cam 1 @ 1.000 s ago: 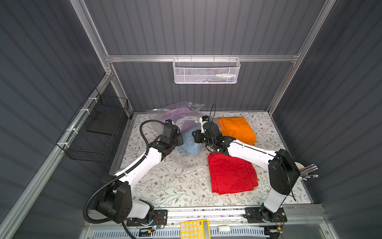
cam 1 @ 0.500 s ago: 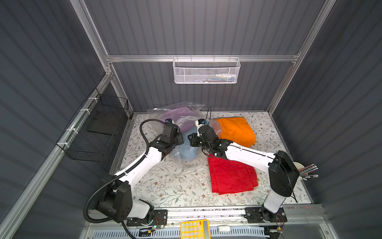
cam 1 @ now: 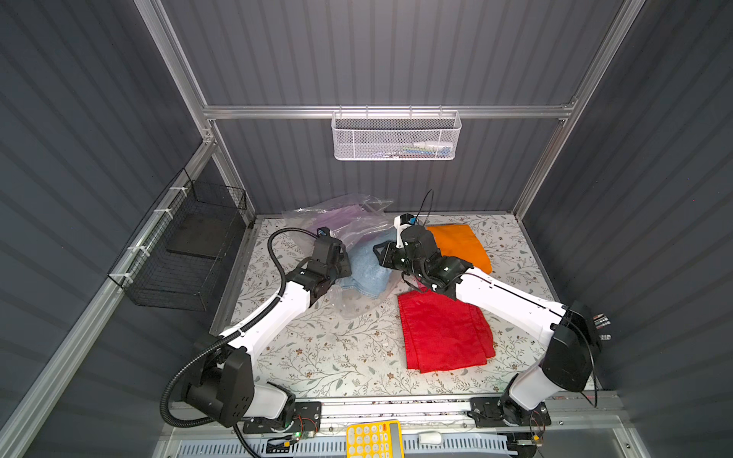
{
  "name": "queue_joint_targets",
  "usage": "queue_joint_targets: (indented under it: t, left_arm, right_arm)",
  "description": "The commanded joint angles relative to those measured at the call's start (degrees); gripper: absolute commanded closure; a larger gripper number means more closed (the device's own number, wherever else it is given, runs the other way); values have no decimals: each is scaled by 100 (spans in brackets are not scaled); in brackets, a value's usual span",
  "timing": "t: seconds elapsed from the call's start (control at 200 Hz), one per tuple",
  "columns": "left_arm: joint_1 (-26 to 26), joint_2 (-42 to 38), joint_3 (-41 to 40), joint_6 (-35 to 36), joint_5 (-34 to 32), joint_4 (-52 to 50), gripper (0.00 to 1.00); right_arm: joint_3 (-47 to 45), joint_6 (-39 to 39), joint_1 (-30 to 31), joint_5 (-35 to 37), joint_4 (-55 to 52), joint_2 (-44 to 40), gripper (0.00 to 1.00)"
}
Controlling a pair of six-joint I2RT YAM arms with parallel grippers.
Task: Take the trousers out of the vacuum bag
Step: Take out the trousers from the vacuum bag.
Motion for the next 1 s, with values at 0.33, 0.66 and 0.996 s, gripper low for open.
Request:
queue_joint_targets:
  t: [0.33,0.66,0.996]
  left_arm:
    - [-25,-31,13,120,-40,14,100]
    - [-25,-193,-97,134,-48,33,100]
    - [-20,-237,-107,170,-80,43,100]
  right_arm:
    - [1221,-130,330,111,440,88,96]
    - [1679,-245,-17,109,203,400,96]
    - [2413,-216,-18,50,-75,1075,96]
